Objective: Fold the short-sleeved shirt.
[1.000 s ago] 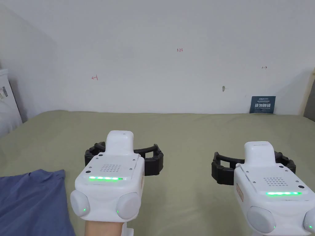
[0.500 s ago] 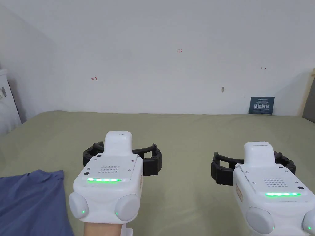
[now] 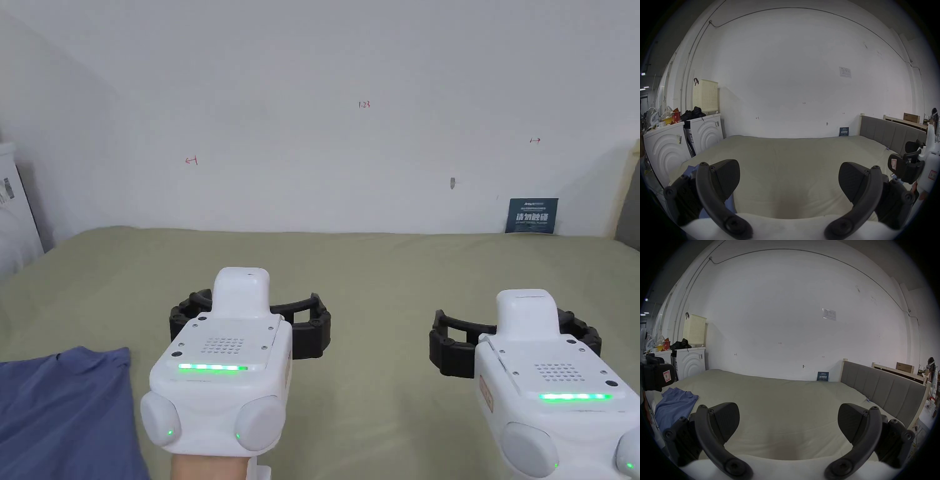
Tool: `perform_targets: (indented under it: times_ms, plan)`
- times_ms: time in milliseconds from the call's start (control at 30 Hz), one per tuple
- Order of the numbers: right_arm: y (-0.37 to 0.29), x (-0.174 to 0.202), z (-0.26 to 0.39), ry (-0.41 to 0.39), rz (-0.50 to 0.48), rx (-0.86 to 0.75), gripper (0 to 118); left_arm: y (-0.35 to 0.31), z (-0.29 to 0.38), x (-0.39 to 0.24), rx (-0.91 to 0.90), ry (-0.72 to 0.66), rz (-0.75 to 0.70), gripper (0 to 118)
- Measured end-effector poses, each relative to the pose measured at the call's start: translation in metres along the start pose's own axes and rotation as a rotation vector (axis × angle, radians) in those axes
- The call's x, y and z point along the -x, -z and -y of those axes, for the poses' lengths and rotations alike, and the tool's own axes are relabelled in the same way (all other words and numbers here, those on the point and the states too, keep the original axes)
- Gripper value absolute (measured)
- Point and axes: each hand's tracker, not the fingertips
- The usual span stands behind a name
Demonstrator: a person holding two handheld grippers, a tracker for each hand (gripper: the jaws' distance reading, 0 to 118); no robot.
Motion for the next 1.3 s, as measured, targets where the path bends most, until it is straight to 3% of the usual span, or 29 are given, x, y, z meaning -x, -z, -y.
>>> perform_targets:
  times_ms: [800,833,867,900,933,967,1033,1100,1300]
  plan:
    - [0.002,0.0,0.0,-0.007,0.001,0.003,118,0.006,0.003,0.002,0.009,-0.001,0.005,118]
    - [0.002,0.0,-0.001,-0.008,0.006,0.006,117,0.007,0.003,0.002,0.011,0.001,0.006,118]
    - [0.002,0.0,-0.001,-0.009,0.012,0.011,109,0.007,0.003,0.002,0.014,0.003,0.006,117]
    - [0.002,0.0,-0.002,-0.008,0.012,0.022,83,0.007,0.003,0.002,0.016,0.004,0.007,107]
    - [0.001,-0.001,-0.004,-0.011,0.01,0.036,33,0.007,0.003,0.002,0.028,0.007,0.012,77]
    - [0.001,0.0,-0.004,-0.019,0.026,0.037,0,0.008,0.003,0.002,0.052,0.019,0.052,0]
    - [0.004,-0.003,-0.002,0.0,0.136,-0.014,0,0.012,0.006,-0.002,0.064,0.038,-0.051,0]
    - [0.006,-0.009,-0.009,0.015,0.05,0.038,0,0.008,0.0,-0.004,0.052,0.023,0.008,0]
    - [0.006,-0.012,-0.015,0.006,0.061,0.022,0,0.006,-0.014,-0.01,0.04,0.033,0.009,0]
